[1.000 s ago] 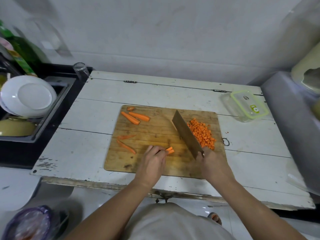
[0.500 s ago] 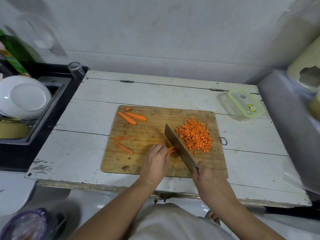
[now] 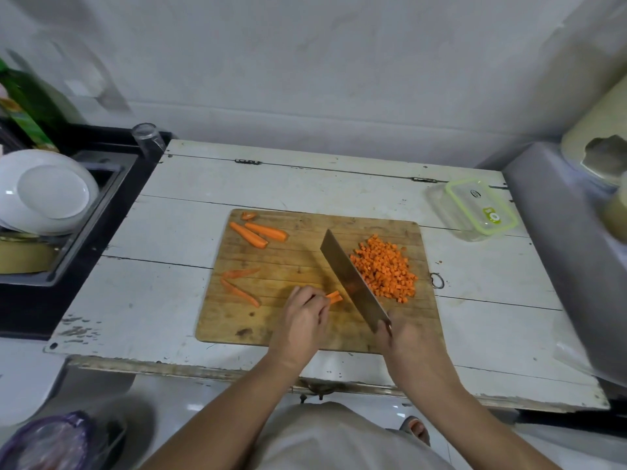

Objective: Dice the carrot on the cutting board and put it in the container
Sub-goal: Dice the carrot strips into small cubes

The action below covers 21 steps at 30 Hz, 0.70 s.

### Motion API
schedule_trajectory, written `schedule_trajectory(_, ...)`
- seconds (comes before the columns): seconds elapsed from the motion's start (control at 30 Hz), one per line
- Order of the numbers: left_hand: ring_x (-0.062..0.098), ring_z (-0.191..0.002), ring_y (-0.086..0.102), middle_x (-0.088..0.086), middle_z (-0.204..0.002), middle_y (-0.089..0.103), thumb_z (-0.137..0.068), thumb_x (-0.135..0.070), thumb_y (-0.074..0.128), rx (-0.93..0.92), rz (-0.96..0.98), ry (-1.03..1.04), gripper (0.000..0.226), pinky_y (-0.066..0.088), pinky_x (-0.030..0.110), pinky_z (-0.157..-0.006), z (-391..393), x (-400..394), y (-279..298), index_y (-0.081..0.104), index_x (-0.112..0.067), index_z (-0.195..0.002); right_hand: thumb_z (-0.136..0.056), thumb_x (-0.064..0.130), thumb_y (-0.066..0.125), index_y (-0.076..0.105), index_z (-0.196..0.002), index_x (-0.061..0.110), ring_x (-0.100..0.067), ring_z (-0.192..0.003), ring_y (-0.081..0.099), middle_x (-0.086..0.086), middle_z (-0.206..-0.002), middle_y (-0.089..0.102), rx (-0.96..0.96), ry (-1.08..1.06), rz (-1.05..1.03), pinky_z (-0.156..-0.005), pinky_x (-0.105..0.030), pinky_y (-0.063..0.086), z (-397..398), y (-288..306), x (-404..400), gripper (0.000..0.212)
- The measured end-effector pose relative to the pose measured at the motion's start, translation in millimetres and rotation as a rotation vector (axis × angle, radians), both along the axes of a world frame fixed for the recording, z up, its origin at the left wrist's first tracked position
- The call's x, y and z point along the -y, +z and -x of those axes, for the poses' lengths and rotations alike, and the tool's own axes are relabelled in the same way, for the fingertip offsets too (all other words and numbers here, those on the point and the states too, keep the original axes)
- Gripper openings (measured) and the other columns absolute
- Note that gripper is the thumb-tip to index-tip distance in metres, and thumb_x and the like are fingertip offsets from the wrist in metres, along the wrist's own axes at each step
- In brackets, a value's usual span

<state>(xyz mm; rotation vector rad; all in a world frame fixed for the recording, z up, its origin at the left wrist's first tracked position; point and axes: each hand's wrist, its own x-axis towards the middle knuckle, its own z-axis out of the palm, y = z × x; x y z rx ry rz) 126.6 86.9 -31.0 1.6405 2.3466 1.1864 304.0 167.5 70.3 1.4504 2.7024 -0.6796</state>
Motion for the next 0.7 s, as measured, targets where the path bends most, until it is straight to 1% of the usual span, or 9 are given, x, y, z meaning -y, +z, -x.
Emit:
schedule_trajectory(0.07,0.015,-0.093,0.055,0.000,-0.095,0.061,-0.090,-0.003,0.072,-0.004,-0.003,0.009,0.008,0.051,0.027,-0.081,-0.2,0.4,0.2,0.078,-0.006,-0.093,-0.105,0.036,0.041,0.057,-0.098,0.020,-0.021,-0.066,0.061,0.000,-0.075,0.063,0.050,0.023,0.021,-0.055,-0.037,0.047,-1.1,-0.3,8.0,0.024)
schedule_trajectory(0.13,0.015,-0.092,0.055,0.000,-0.093,0.061,-0.089,-0.002,0.072,-0.005,-0.001,0.021,0.008,0.052,0.027,-0.080,0.5,-1.0,0.1,0.078,-0.006,-0.091,-0.106,0.036,0.038,0.055,-0.097,0.020,-0.025,-0.071,0.064,-0.002,-0.078,0.066,0.104,0.036,0.011,-0.056,-0.037,0.045,4.5,-1.6,15.6,0.025)
schedule_trajectory(0.23,0.015,-0.089,0.056,0.001,-0.093,0.064,-0.085,0.002,0.075,0.007,0.005,0.030,0.011,0.052,0.026,-0.078,0.5,-2.9,1.3,0.078,-0.007,-0.091,-0.106,0.035,0.037,0.056,-0.104,0.019,-0.029,-0.078,0.067,-0.005,-0.085,0.069,0.133,0.023,-0.045,-0.058,-0.035,0.045,27.2,-5.1,12.3,0.025)
schedule_trajectory(0.33,0.016,-0.089,0.059,0.001,-0.093,0.067,-0.082,0.005,0.077,0.022,0.009,0.022,0.016,0.050,0.023,-0.080,0.3,-2.1,4.3,0.079,-0.007,-0.093,-0.106,0.036,0.037,0.056,-0.107,0.016,-0.031,-0.075,0.064,-0.007,-0.086,0.068,0.064,-0.010,0.029,-0.062,-0.038,0.051,48.3,-4.6,-3.1,0.027)
schedule_trajectory(0.43,0.016,-0.090,0.059,0.000,-0.093,0.068,-0.083,0.002,0.077,0.045,0.023,0.052,0.014,0.051,0.025,-0.081,-0.5,-0.2,5.2,0.078,-0.008,-0.093,-0.106,0.032,0.040,0.058,-0.114,0.016,-0.026,-0.068,0.054,-0.003,-0.079,0.059,-0.003,-0.058,0.062,-0.060,-0.035,0.045,39.6,-1.6,-11.1,0.025)
schedule_trajectory(0.47,0.015,-0.091,0.058,0.000,-0.094,0.068,-0.084,0.001,0.077,0.055,0.031,0.065,0.013,0.051,0.026,-0.080,-0.3,0.2,4.8,0.077,-0.009,-0.093,-0.106,0.030,0.042,0.059,-0.115,0.016,-0.025,-0.067,0.053,-0.002,-0.078,0.057,-0.028,-0.074,0.074,-0.060,-0.035,0.044,31.6,-0.1,-10.1,0.024)
schedule_trajectory(0.53,0.012,-0.092,0.055,-0.002,-0.094,0.067,-0.086,-0.001,0.076,0.073,0.047,0.079,0.011,0.049,0.023,-0.080,-0.5,0.9,4.3,0.075,-0.010,-0.093,-0.105,0.030,0.043,0.058,-0.117,0.018,-0.026,-0.069,0.057,-0.004,-0.079,0.061,-0.047,-0.082,0.102,-0.060,-0.037,0.045,15.3,3.4,-4.8,0.023)
schedule_trajectory(0.6,0.010,-0.091,0.053,-0.002,-0.093,0.066,-0.086,-0.002,0.076,0.075,0.052,0.082,0.010,0.045,0.018,-0.079,-1.4,0.9,5.1,0.074,-0.011,-0.091,-0.104,0.032,0.044,0.059,-0.113,0.019,-0.031,-0.075,0.062,-0.007,-0.082,0.066,-0.039,-0.068,0.095,-0.063,-0.039,0.049,4.0,5.5,-0.1,0.022)
schedule_trajectory(0.7,0.010,-0.091,0.054,-0.004,-0.092,0.066,-0.086,-0.003,0.076,0.073,0.053,0.095,0.010,0.046,0.017,-0.079,-2.3,0.4,5.7,0.075,-0.012,-0.091,-0.105,0.035,0.042,0.055,-0.096,0.021,-0.027,-0.067,0.058,0.001,-0.069,0.056,0.001,-0.010,0.075,-0.058,-0.038,0.043,-4.5,9.3,8.9,0.020)
